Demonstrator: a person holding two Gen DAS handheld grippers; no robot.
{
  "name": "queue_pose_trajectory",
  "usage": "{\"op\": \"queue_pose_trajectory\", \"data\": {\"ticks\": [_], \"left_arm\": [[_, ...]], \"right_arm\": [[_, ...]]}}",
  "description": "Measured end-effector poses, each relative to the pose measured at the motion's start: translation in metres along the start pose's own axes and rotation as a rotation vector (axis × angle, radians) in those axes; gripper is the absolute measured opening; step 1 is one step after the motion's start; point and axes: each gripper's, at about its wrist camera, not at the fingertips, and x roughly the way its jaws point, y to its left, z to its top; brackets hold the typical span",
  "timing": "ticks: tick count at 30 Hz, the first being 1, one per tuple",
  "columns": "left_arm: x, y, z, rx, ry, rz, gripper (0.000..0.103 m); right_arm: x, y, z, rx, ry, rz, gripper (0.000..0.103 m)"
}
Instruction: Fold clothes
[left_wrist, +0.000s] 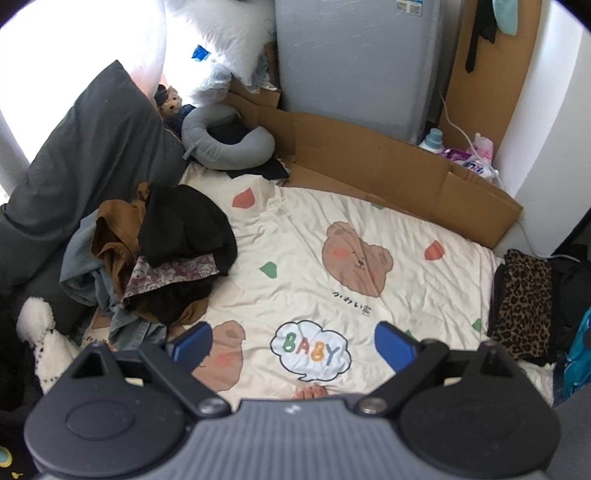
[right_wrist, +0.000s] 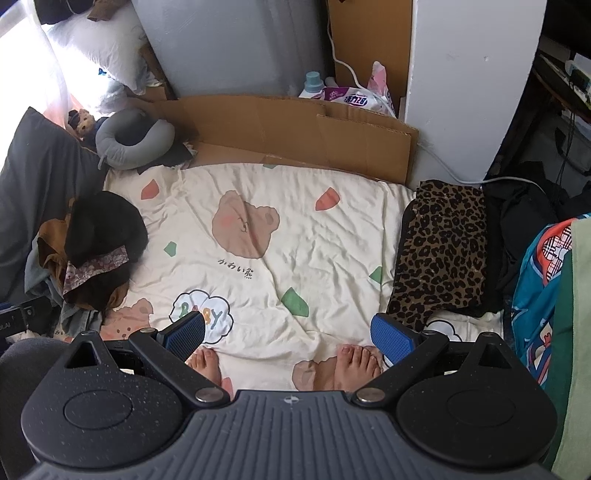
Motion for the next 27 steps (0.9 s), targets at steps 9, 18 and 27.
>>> {"op": "queue_pose_trajectory", "data": {"ticks": [9,18,27], "left_arm": [[-0.002,0.004,0.005,0.001,0.014,-0.015,0.097],[-0.013,0.008,0.015,0.004,-0.012,-0.004,0.097],[-0.009,0.027,0.021,-0.013,-0.024,-0.018,0.097]], "right_arm": [[-0.004,0.006,0.002,-0.027,0.005,-0.012,0.100],[-0.010,0.016,0.005,-0.064,-0.002,-0.025,0.100],[-0.010,0.018,0.014,-0.036,-0.045,-0.028,0.100]]}}
